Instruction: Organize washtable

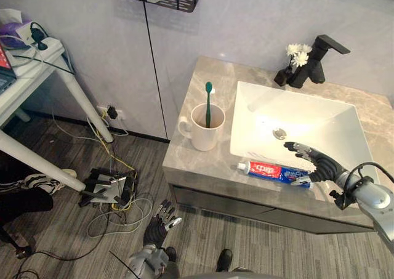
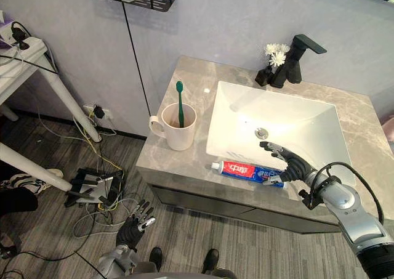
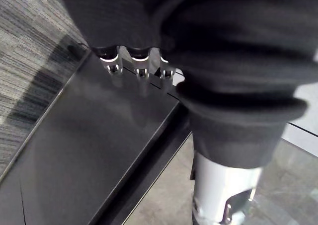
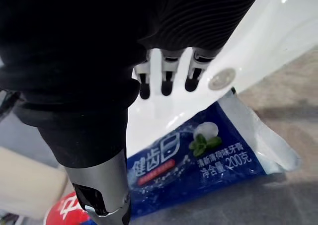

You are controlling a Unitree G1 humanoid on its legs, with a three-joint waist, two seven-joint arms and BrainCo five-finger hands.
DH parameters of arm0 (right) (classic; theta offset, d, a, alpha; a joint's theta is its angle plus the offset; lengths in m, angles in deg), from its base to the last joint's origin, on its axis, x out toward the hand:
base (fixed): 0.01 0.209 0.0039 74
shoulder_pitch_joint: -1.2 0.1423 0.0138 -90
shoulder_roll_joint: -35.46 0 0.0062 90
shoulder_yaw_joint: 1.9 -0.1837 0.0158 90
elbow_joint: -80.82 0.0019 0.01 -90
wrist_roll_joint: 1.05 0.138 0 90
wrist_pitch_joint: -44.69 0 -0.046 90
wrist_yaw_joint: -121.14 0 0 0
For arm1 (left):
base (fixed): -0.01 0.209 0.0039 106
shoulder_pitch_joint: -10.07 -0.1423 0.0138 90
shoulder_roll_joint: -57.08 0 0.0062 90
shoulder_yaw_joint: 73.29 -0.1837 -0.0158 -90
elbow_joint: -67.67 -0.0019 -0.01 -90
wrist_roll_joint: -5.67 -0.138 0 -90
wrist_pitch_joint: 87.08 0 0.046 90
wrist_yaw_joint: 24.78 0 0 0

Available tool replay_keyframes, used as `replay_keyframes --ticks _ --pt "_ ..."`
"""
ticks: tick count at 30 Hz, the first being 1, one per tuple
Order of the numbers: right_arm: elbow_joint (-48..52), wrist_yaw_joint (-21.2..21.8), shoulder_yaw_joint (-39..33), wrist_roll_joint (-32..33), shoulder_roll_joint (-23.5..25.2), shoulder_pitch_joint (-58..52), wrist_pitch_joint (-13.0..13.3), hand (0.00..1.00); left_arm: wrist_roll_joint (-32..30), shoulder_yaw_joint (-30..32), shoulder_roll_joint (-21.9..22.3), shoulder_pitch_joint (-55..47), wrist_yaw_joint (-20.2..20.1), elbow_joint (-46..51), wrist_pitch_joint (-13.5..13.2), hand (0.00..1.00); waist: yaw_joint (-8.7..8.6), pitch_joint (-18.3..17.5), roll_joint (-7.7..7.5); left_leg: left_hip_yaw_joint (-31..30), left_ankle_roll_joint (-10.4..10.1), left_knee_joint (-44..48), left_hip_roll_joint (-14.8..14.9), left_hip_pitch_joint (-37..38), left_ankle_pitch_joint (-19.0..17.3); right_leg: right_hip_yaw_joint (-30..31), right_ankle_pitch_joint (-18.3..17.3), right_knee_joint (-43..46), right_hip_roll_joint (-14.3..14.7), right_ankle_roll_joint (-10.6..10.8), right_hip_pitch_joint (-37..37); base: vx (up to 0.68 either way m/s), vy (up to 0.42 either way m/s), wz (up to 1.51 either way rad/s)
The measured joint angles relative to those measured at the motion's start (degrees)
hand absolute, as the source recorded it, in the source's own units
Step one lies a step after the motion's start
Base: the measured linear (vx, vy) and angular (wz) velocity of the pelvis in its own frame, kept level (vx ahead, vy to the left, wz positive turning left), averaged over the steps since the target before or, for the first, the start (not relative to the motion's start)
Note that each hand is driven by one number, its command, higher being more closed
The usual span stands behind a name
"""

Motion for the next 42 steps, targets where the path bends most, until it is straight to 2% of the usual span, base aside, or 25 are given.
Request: replay_keyframes --ticks 14,19,20,27,32,36,40,42 --pt "0.1 0.4 0.0 -2.2 0.7 -1.1 0.0 0.0 0.0 0.1 -0.3 0.0 0.0 0.0 0.0 0.0 0.09 0.9 -0.34 -0.1 0.0 0.1 -0.1 -0.9 0.0 0.0 0.0 0.0 -0.2 0.0 -0.8 0.0 0.0 0.0" --pt "0.2 0.2 -0.1 -3.0 0.7 -1.0 0.1 0.0 0.0 0.3 -0.6 0.0 0.0 0.7 0.0 0.0 0.11 2.3 -0.56 -0.3 0.0 0.2 -0.1 -1.4 0.0 -0.3 0.0 0.0 -0.2 0.0 -1.1 0.0 0.002 0.02" --pt "0.5 0.1 -0.2 -3.5 0.7 -1.0 0.1 1.0 0.0 0.3 -0.6 0.0 0.0 1.1 0.0 0.0 0.12 2.6 -0.73 -0.4 0.0 0.3 -0.2 -1.8 0.0 -0.4 0.0 0.0 -0.2 0.0 -1.3 0.0 0.023 0.05" --pt "1.0 -0.3 -0.8 -4.9 -0.2 -0.5 0.2 1.0 0.0 0.4 -1.2 0.0 0.0 1.3 0.0 0.0 0.16 3.2 -1.24 -1.6 0.0 1.2 -0.8 -3.5 0.0 -1.4 0.0 0.1 -0.3 0.0 -2.2 0.01 0.016 0.08" --pt "1.0 -1.2 -1.0 -6.1 -0.9 0.7 0.2 1.0 -0.1 0.9 -1.1 0.0 0.1 1.9 0.0 0.0 1.45 3.3 -1.16 -1.7 0.0 1.2 -0.8 -3.5 0.0 -1.5 0.0 0.1 -0.3 0.0 -2.2 0.0 0.0 0.0" --pt "1.2 -1.2 0.0 -7.6 -1.5 3.3 0.3 1.0 -0.1 1.6 -1.0 0.0 0.2 2.5 -0.1 0.0 1.53 3.4 -1.12 -1.8 0.1 1.2 -0.8 -3.6 0.1 -1.5 0.0 0.1 -0.3 0.0 -2.2 0.0 0.0 0.0" --pt "3.4 -1.3 1.4 -10.2 -1.6 9.4 0.7 1.0 -0.1 6.1 0.3 0.0 1.4 3.6 -0.3 0.0 1.63 3.4 -1.01 -1.8 0.2 1.2 -0.8 -3.3 0.1 -1.5 0.0 0.1 -0.3 0.0 -1.9 0.0 0.0 0.0" --pt "3.5 -1.7 1.6 -10.2 -1.7 13.1 2.1 1.0 -0.1 8.5 0.6 0.0 1.7 4.3 -0.4 0.0 1.73 3.4 -0.92 -1.9 0.2 1.3 -0.9 -3.0 0.1 -1.6 0.0 0.1 -0.4 0.0 -1.5 0.0 0.009 0.02"
